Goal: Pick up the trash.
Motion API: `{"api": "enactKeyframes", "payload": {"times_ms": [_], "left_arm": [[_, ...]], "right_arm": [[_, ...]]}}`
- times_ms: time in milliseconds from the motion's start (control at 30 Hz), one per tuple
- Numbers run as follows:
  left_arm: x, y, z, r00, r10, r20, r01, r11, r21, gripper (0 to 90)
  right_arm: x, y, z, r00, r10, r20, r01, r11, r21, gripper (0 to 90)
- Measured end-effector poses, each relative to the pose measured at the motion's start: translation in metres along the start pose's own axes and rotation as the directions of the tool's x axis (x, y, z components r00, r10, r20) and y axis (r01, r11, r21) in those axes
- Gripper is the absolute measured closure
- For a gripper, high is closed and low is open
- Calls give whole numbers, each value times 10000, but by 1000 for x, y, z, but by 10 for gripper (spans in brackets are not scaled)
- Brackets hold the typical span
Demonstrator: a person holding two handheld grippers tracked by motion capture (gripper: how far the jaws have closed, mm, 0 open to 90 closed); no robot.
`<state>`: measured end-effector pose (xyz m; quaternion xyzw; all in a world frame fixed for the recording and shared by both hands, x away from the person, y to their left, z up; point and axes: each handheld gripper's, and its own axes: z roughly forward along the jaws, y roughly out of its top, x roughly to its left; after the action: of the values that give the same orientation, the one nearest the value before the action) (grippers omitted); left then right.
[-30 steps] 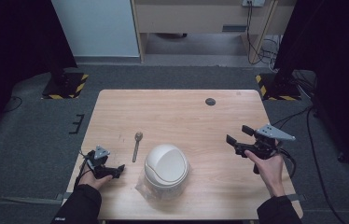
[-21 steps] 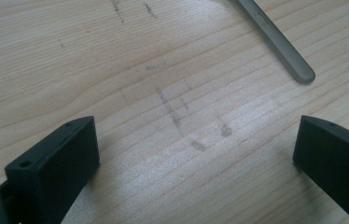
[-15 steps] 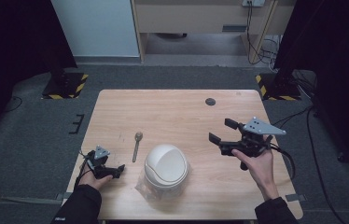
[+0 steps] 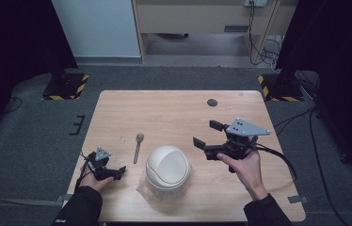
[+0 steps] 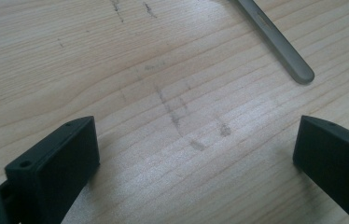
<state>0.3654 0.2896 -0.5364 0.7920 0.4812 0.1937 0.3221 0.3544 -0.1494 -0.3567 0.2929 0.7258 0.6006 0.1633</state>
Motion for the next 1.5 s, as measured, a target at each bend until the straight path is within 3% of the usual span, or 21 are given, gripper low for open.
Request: {"api": "enactKeyframes", "payload": {"times_ms": [267, 500, 633, 733, 800, 867, 900, 933, 1000, 1100, 1333, 1500], "left_arm": [[0, 0, 0, 10000, 2, -1, -2, 10000, -4, 0], [0, 0, 0, 10000, 1, 1, -1, 10000, -4, 0], [0, 0, 0, 10000, 1, 0, -1, 10000, -3, 0], [0, 0, 0, 10000, 3, 5, -3, 10000, -5, 0], [-1, 0, 0, 10000, 4, 11, -4, 10000, -4, 0], [-1, 0, 0, 10000, 5, 11, -5, 10000, -4, 0], [0, 0, 0, 10000, 5, 12, -5, 10000, -4, 0], [-1, 0, 0, 10000, 4, 11, -4, 10000, -4, 0], [-1, 0, 0, 10000, 5, 11, -5, 10000, -3, 0], [-1, 0, 0, 10000, 5, 11, -5, 10000, -3, 0], [-1, 0, 0, 10000, 6, 11, -6, 10000, -4, 0], [-1, 0, 0, 10000, 2, 13, -2, 10000, -4, 0]], "right_arm": [[21, -11, 19, 9985, -149, -520, 170, 9990, 403, 146], [32, -30, 33, 9969, -295, -728, 385, 9914, 1254, 143], [35, -34, 36, 9961, -304, -832, 420, 9890, 1419, 142], [37, -41, 39, 9953, -498, -836, 642, 9818, 1790, 137], [40, -49, 43, 9928, -668, -991, 889, 9670, 2387, 132], [41, -52, 45, 9920, -747, -1016, 980, 9634, 2493, 133], [43, -57, 48, 9906, -768, -1136, 1065, 9529, 2840, 126], [43, -57, 48, 9906, -768, -1136, 1065, 9529, 2840, 126], [44, -63, 53, 9891, -707, -1294, 1104, 9368, 3319, 132], [45, -65, 55, 9887, -690, -1334, 1120, 9306, 3485, 146], [43, -67, 59, 9922, -614, -1087, 962, 9308, 3526, 155], [42, -69, 62, 9929, -643, -1001, 971, 9247, 3682, 165]]}}
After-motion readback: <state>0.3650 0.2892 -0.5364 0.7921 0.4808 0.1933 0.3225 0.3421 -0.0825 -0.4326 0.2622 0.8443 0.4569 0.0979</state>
